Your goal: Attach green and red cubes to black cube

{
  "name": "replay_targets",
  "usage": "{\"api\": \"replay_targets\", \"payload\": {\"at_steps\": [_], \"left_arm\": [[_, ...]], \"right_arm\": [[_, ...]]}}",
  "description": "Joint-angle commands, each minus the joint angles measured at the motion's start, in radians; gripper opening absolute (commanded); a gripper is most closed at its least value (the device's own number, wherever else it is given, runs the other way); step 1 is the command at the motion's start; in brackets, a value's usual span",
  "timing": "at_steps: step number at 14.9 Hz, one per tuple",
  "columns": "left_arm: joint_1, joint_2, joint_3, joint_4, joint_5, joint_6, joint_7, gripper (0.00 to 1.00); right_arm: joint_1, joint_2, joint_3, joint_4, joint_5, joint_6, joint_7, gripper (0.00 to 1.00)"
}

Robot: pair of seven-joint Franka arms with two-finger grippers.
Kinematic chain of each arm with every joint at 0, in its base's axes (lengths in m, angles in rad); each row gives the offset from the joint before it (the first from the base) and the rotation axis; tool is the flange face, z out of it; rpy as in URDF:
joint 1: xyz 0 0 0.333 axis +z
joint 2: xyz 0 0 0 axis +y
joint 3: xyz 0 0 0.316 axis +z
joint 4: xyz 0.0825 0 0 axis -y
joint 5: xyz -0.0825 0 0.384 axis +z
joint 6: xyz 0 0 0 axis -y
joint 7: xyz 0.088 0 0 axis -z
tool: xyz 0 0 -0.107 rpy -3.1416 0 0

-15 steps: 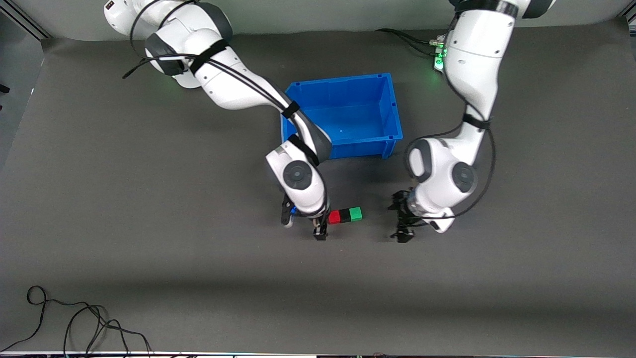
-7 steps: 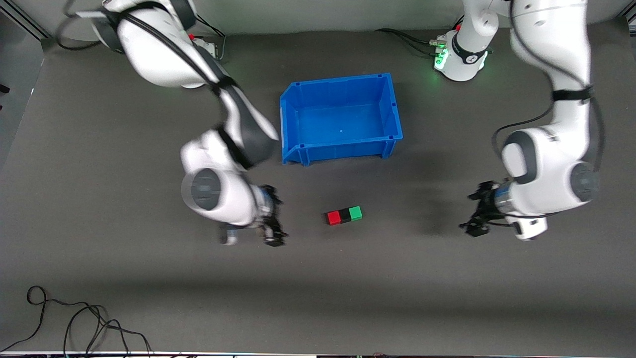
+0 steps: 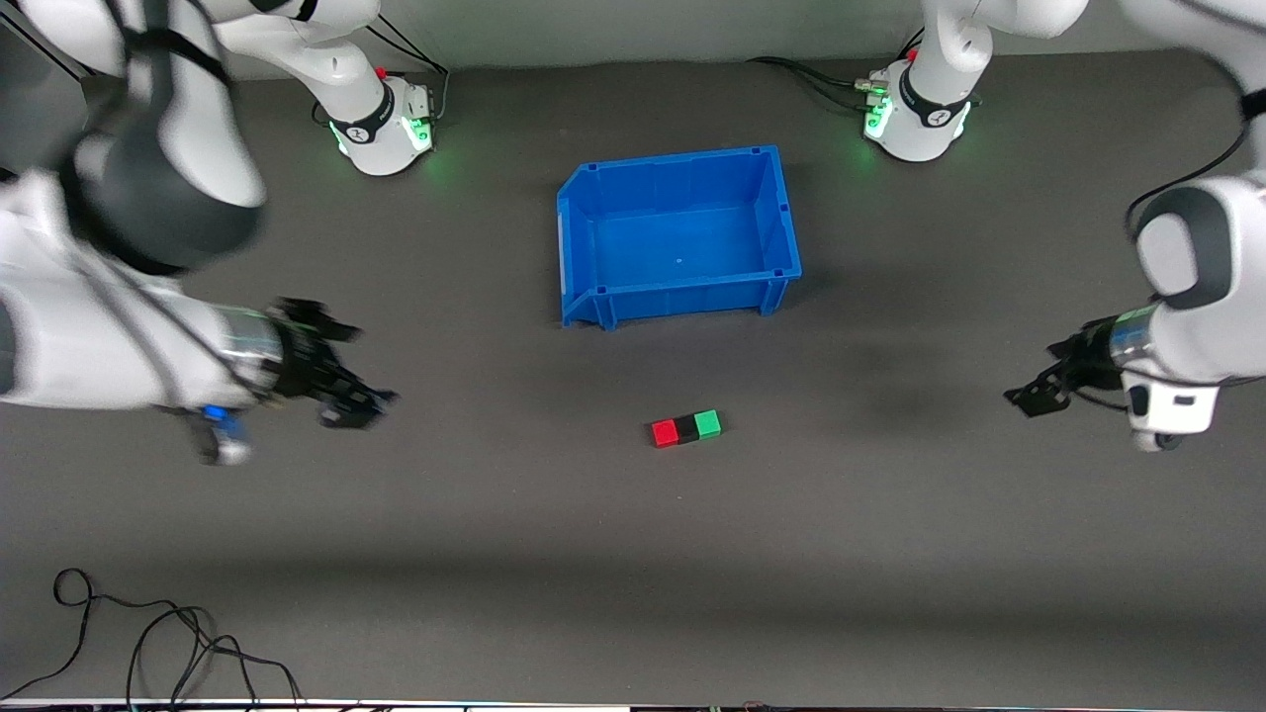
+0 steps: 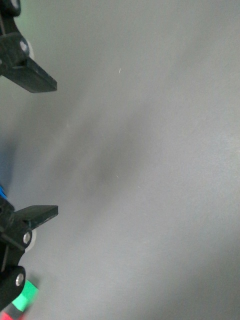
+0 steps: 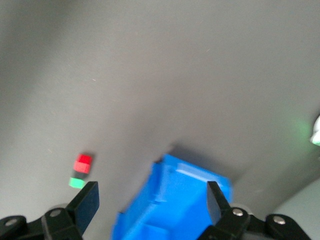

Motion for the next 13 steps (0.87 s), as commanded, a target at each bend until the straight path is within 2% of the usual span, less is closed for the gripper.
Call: {"api": "replay_targets", "payload": {"at_steps": [1, 3, 6, 8, 11, 13], "left_arm": [[-0.009, -0.033, 0.003, 0.097, 0.082, -0.115, 0.111, 1.0], [-0.01, -0.033, 0.003, 0.158, 0.099, -0.156, 0.229, 1.0], [-0.009, -0.071, 0.004, 0.188, 0.109, -0.191, 0.401, 1.0], [-0.015, -0.098, 0.0, 0.202, 0.136, -0.176, 0.417, 1.0], [-0.018, -0.152, -0.013, 0.197, 0.164, -0.167, 0.46, 1.0], [-0.018, -0.18, -0.013, 0.18, 0.165, -0.139, 0.462, 1.0]], "right_arm": [[-0.071, -0.106, -0.013, -0.062, 0.007, -0.085, -0.235, 0.95], [-0.111, -0.157, -0.047, -0.087, -0.012, -0.12, -0.406, 0.95], [-0.111, -0.208, -0.122, -0.09, -0.115, -0.145, -0.724, 0.95], [-0.11, -0.231, -0.169, -0.09, -0.158, -0.143, -0.896, 0.95], [-0.11, -0.246, -0.185, -0.092, -0.256, -0.122, -1.056, 0.95], [-0.11, -0.251, -0.185, -0.114, -0.279, -0.091, -1.081, 0.95]]}}
